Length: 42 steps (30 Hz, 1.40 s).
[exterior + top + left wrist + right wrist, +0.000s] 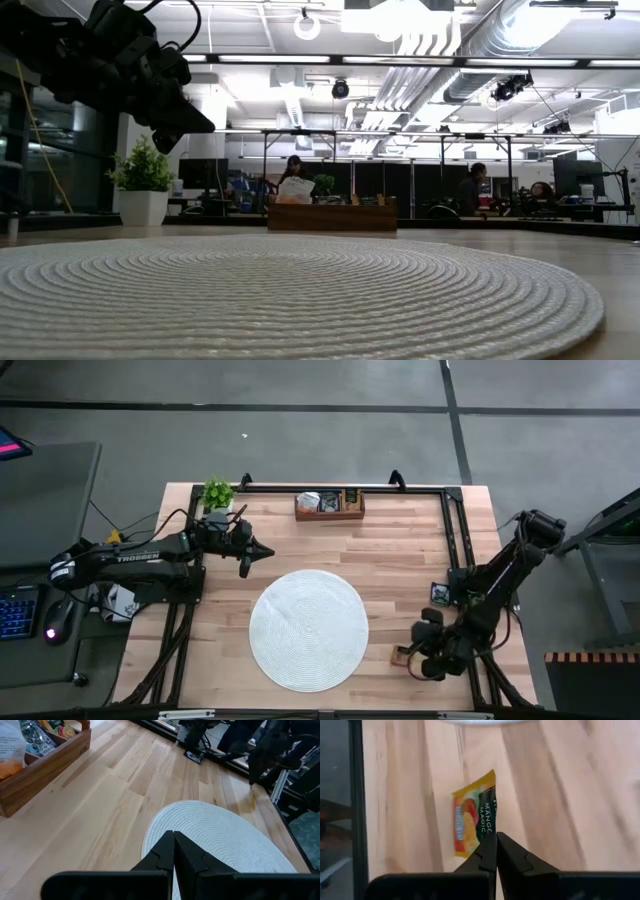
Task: Pick & Place Tea
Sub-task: Put the yellow tea bag into the right section of the wooden organizer
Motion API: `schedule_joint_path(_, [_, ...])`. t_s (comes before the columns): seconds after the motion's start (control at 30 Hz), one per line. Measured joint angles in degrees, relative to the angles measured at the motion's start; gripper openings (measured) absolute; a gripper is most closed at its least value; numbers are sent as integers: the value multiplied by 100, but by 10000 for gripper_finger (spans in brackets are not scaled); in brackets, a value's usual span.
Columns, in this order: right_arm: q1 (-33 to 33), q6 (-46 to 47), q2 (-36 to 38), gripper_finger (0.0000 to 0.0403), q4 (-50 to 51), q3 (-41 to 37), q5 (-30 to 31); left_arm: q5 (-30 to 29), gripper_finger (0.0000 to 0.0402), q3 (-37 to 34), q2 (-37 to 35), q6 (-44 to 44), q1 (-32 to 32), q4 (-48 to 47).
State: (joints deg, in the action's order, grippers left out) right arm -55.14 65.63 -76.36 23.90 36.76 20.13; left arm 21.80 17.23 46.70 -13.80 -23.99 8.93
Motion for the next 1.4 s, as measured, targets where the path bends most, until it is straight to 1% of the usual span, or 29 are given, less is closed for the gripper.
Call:
schedule_joint_path(0.2, [387,-786,2,0,465,564,220,0,0,0,0,0,-2,-2])
schedule_joint_path(0.37, [843,-1448,9,0,851,1047,301,-1,0,1,1,0,-1,-2])
schedule_joint_path(0.47, [1136,-1835,11,0,1116,1321,448,0,0,1,0,0,0,-3])
schedule_joint_path(0.57, [1484,-2312,11,0,1297,1555,598,0,0,0,0,0,-1,-3])
schedule_joint_path(0.73, [2162,-3173,13,0,1356,1767,579,-1,0,0,0,0,-1,-2])
schedule_joint_path(0.93, [3136,-3832,13,0,1297,1831,274,0,0,0,1,0,-1,-2])
schedule_joint_path(1.27, [4882,-4277,13,0,716,1835,-580,0,0,0,1,0,-2,-2])
schedule_joint_path(1.4, [5568,-4500,14,0,302,1835,-886,0,0,2,2,0,0,-2])
